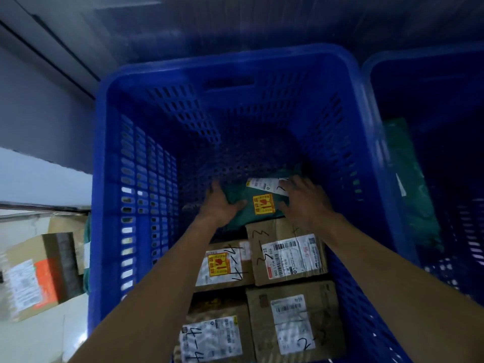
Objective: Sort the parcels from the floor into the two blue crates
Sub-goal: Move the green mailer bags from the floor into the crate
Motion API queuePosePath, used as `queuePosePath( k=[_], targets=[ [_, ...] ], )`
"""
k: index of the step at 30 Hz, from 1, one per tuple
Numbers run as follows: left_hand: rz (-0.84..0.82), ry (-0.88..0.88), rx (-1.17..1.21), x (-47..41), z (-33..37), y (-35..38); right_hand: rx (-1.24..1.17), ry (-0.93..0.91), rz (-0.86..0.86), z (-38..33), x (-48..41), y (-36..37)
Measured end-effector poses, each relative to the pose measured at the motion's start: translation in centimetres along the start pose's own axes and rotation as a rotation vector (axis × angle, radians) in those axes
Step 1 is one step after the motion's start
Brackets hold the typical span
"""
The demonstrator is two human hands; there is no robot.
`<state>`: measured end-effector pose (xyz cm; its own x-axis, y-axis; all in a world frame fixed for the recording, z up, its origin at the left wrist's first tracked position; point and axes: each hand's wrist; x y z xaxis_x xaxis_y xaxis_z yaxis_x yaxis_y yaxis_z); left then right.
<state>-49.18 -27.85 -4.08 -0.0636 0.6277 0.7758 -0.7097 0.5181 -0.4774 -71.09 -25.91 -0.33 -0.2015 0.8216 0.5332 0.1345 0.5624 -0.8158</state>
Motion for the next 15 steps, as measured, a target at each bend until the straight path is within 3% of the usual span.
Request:
queuePosePath(
  k=[11,13,15],
  targets=[
    [0.018,-0.121,-0.140,0.1,-0.4,3.2,0.073,0.030,-0.063,0.1,-0.5,0.9],
    [0.012,-0.183,-0.121,0.1,-0.5,3.3,0.074,0.040,-0.051,0.1,-0.5,1.2],
    [-0.032,-0.207,0.050,0.2,-0.8,3.5,0.088,0.039,-0.030,0.1,-0.6,1.3]
  ],
)
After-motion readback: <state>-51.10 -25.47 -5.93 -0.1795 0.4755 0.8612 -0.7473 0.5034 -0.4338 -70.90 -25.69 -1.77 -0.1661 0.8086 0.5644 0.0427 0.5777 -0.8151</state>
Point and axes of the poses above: each hand's wrist, its own x-axis away from the middle knuckle, its own y-axis out of the palm, z = x × y, and after that the axes turned 5 degrees about -y, right-handed
